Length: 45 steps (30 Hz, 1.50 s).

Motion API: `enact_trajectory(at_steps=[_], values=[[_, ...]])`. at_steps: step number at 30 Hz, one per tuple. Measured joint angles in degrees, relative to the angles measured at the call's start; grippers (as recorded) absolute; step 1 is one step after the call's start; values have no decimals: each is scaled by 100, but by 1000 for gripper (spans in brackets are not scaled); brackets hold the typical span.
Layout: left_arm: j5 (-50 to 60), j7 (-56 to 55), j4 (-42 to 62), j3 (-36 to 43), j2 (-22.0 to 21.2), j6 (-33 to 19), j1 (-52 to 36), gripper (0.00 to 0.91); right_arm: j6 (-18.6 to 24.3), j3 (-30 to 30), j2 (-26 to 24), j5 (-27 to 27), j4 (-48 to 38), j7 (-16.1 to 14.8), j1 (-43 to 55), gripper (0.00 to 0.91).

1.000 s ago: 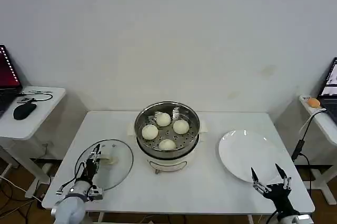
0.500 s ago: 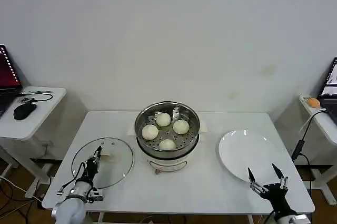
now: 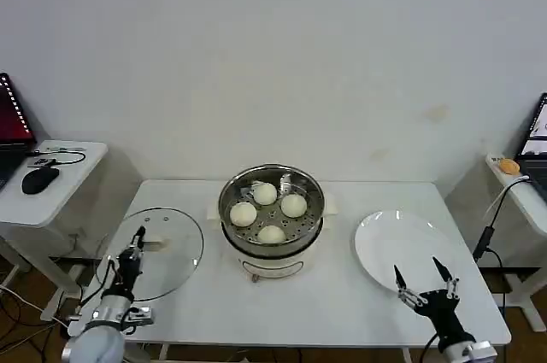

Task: Take steamed baozi put them in steamer then cover it.

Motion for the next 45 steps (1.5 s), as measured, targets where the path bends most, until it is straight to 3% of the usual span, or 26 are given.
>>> enact_trajectory(at_steps=[13, 25, 36, 45], values=[[-915, 683, -1504, -98, 708, 700, 407, 0, -30, -147, 23, -120, 83, -34, -26, 907], [-1372, 1033, -2109, 872, 1104, 1307, -178, 0, -68, -181, 110, -196, 110, -47, -21, 907], [-1262, 1498, -2024, 2446, 863, 2073, -1511, 0, -112, -229, 226, -233, 50, -24, -16, 907], [-530, 2160, -1540, 3448, 128, 2798, -2497, 0, -127, -279, 275, -283, 4, -33, -5, 907]])
